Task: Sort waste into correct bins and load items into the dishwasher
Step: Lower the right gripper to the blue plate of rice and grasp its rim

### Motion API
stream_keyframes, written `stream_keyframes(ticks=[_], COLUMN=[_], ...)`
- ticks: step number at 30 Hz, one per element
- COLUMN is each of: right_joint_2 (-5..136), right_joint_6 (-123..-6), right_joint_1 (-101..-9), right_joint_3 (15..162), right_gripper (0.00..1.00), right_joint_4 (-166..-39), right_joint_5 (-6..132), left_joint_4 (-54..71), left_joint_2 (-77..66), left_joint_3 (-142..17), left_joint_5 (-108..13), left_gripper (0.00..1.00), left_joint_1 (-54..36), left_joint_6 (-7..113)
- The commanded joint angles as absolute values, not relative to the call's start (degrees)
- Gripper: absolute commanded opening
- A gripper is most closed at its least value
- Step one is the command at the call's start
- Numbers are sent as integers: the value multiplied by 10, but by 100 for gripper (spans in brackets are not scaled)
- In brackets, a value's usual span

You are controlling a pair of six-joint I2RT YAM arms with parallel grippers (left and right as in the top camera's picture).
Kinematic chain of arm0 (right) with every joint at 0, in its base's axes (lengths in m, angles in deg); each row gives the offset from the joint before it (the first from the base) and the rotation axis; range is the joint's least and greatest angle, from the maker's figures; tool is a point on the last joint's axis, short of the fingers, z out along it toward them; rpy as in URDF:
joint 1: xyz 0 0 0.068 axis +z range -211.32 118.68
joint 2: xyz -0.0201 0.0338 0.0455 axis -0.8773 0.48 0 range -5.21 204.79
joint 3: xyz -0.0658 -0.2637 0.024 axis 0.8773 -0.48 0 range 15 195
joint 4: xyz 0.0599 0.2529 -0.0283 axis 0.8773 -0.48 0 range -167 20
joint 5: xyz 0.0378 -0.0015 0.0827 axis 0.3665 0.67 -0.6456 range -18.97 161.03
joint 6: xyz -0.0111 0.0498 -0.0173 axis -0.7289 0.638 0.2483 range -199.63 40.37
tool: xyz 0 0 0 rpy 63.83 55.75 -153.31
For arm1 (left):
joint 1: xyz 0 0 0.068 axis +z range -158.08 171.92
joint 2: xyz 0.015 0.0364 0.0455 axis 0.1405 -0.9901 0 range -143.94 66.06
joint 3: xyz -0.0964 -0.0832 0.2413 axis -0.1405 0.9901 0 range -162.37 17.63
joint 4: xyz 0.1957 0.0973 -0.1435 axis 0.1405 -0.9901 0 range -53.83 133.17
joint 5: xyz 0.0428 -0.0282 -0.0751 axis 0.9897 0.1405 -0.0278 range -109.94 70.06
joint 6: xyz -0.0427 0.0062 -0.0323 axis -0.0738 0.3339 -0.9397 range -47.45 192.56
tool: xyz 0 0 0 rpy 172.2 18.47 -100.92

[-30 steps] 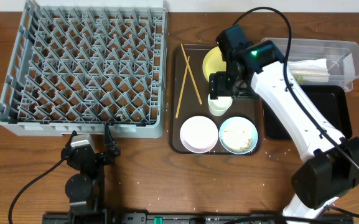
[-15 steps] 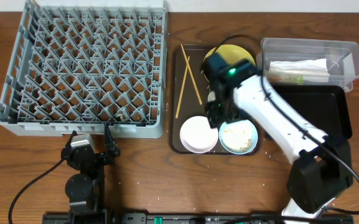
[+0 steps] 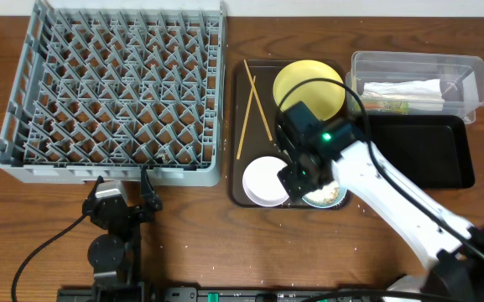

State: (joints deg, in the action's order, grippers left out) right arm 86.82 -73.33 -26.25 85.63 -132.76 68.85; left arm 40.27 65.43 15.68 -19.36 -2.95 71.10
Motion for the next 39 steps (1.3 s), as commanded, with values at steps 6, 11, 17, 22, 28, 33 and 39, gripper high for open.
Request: stream_keyframes(ticks=[6,11,17,22,28,33,39], right_joint_2=[849,849,849,849,849,849,849], right_joint_6=[-761,-760,-758,-758,-754,-739,-739], right_joint_1=[-260,-261,-261,-261,-261,-261,-261], right_joint_3=[752,719,690,662,646,646,643], right_gripper=[62,50,36,34,21,12,4], right_joint_4=[-1249,-1210,-1175,-1136,-1110,-1096,-1094], right_joint_5=[673,674,685,695,701,717,717], left_joint_4=[392,392,392,392,392,392,392], left_joint_2=[657,657,657,657,657,657,657], left_joint_3=[174,174,174,174,174,174,174], left_joint_5=[-182,-182,-182,-182,-182,-182,-182], left_gripper=[89,89,89,89,89,89,89], left_joint_1=[-31,-31,-31,-31,-31,-31,-31], left_joint_6=[715,715,715,715,715,715,715])
